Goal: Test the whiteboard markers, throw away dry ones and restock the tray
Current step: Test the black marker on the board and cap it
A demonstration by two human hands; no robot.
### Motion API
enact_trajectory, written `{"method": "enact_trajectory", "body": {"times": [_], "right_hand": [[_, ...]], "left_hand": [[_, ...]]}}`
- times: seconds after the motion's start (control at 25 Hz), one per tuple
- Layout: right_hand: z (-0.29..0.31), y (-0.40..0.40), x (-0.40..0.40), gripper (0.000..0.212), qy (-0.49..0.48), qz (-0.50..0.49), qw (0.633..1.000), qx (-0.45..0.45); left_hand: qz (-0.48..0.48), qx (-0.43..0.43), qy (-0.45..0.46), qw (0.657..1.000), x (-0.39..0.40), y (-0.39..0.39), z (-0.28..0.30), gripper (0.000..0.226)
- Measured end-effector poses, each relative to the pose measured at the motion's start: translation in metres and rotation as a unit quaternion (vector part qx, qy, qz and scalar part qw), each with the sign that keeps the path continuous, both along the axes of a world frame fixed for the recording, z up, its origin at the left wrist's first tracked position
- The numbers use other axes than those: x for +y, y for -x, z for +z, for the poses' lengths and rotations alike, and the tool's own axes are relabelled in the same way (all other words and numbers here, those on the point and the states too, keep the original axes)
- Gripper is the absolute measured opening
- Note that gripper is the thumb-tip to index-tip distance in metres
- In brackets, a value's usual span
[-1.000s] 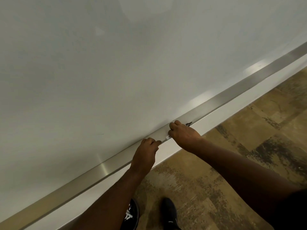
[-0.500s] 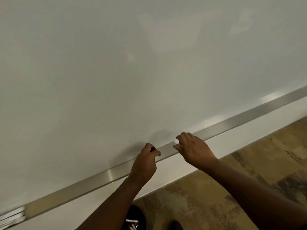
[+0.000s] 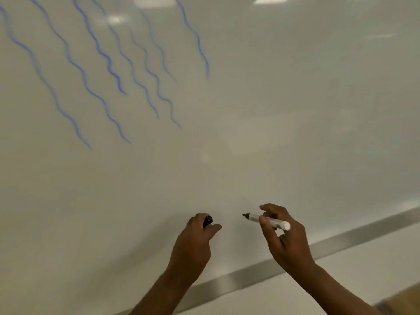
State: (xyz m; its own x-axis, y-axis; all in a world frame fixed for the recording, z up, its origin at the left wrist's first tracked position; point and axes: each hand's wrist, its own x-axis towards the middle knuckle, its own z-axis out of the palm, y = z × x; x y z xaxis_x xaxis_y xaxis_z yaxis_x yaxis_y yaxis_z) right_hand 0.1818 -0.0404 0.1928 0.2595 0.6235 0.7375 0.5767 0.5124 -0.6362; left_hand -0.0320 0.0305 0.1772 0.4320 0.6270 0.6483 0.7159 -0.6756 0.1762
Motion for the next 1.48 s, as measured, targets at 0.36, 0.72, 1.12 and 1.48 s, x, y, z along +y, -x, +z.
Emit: {"method": "enact_trajectory", "body": {"times": [0.36, 0.72, 1.12, 1.48], "right_hand": [[0.173, 0.022, 0.033, 0.023, -0.194, -0.032, 0.981, -0.006], [0.325, 0.013, 0.085, 0.021, -0.258, -0.016, 0.963, -0.073], [0.464, 0.024, 0.129, 0.016, -0.326, -0.008, 0.942, -0.073], [0.474, 0.021, 0.148, 0.022, -0.319, -0.012, 0.946, -0.054]], "left_hand": [[0.013, 0.001, -0.182, 0.983, 0.015, 0.025, 0.190, 0.054], [0.130, 0.054, -0.418, 0.897, 0.047, -0.010, 0.317, 0.045], [0.224, 0.065, -0.442, 0.866, 0.070, -0.011, 0.396, 0.035], [0.211, 0.034, -0.455, 0.865, 0.071, -0.012, 0.396, 0.026]]}}
